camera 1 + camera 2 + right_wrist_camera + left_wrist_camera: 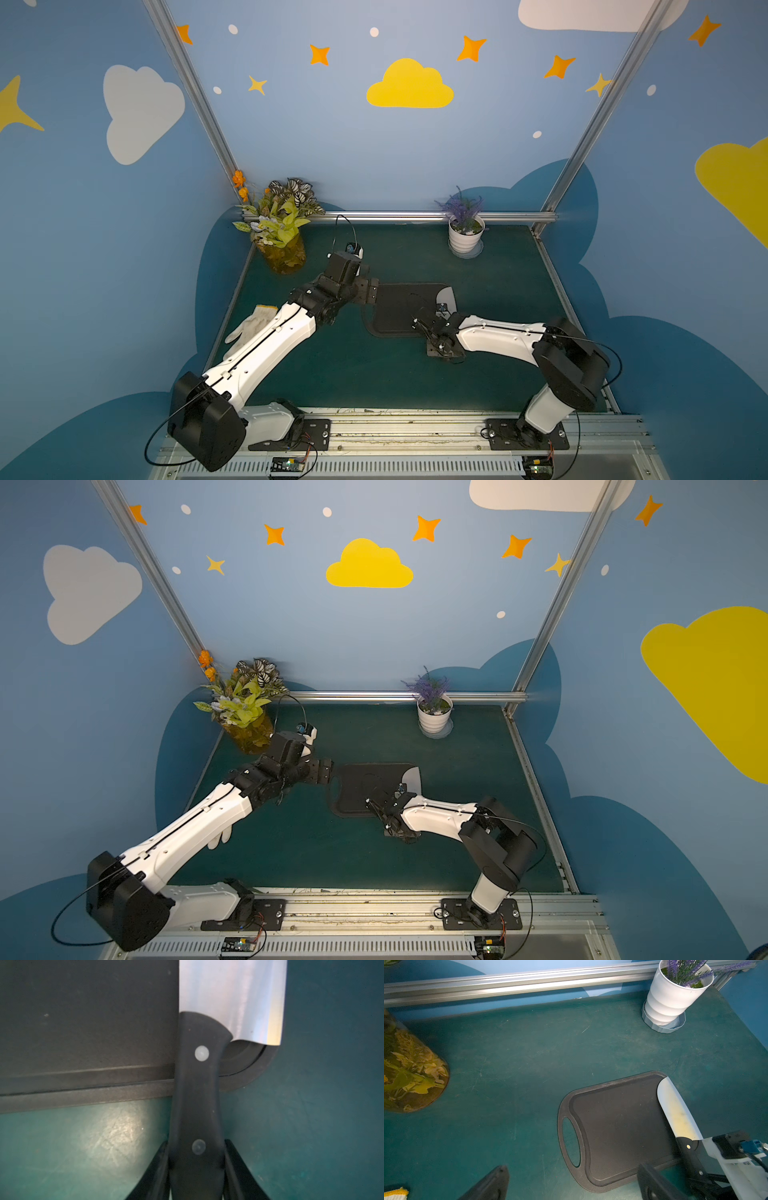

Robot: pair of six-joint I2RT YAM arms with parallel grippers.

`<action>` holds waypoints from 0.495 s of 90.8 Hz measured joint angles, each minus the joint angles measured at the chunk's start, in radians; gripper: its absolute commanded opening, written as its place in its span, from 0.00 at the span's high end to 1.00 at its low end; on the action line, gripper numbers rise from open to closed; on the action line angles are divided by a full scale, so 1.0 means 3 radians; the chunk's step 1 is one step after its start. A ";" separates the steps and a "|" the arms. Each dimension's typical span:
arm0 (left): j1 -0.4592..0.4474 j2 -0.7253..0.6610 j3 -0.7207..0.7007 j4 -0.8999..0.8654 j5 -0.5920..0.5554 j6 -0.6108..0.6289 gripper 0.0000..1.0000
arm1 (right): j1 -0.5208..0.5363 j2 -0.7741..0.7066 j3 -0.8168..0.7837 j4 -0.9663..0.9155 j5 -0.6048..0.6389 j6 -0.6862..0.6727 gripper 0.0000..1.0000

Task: Align the knife with the edge of the cutting board
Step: Adjust the knife at the edge of the cutting board.

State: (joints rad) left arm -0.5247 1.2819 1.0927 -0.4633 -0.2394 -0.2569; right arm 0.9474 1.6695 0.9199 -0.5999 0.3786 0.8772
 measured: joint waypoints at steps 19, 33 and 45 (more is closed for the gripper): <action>0.0000 0.0000 0.0000 0.0000 -0.0003 0.0000 0.00 | 0.0019 0.0000 0.0000 0.0001 0.0001 0.0008 1.00; 0.0000 0.0000 0.0000 -0.0001 -0.0004 0.0001 0.00 | 0.0034 0.0000 0.0000 0.0001 0.0001 0.0018 1.00; 0.0000 0.0000 0.0000 -0.0001 -0.0004 0.0001 0.00 | 0.0038 0.0000 0.0000 0.0001 0.0000 0.0019 1.00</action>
State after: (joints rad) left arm -0.5247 1.2819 1.0927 -0.4637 -0.2405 -0.2565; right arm 0.9588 1.6695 0.9199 -0.5995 0.3786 0.8829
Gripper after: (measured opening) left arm 0.998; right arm 0.363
